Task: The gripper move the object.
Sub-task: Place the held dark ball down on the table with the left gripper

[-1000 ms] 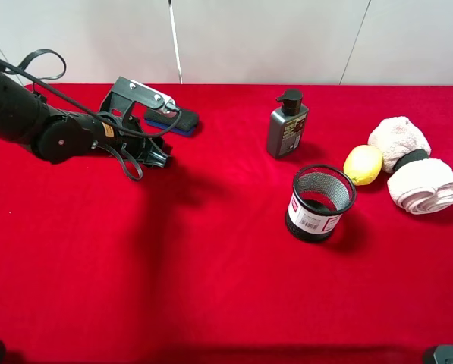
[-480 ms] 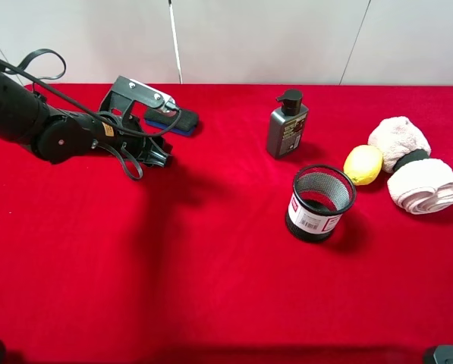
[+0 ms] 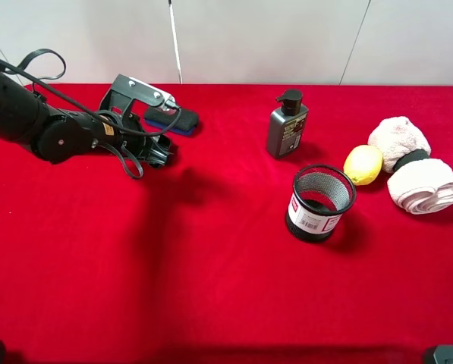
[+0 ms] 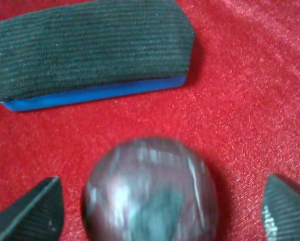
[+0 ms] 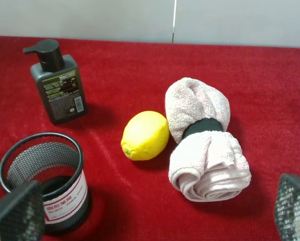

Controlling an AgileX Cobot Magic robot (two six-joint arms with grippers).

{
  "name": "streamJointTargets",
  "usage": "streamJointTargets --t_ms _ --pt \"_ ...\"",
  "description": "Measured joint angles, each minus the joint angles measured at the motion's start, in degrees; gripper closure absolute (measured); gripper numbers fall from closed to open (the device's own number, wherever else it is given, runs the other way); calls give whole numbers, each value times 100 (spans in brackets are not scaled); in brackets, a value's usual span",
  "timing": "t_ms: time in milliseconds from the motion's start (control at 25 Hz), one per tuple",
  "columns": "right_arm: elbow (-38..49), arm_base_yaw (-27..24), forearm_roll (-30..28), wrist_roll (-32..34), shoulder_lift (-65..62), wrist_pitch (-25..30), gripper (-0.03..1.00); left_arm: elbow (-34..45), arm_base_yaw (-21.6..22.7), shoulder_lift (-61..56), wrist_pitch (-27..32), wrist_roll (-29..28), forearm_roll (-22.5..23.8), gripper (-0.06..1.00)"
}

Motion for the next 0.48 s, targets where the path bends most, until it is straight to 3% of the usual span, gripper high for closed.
streamJointTargets --t_ms 480 --pt "0 0 0 0 0 0 27 5 0 0 -159 -56 0 9"
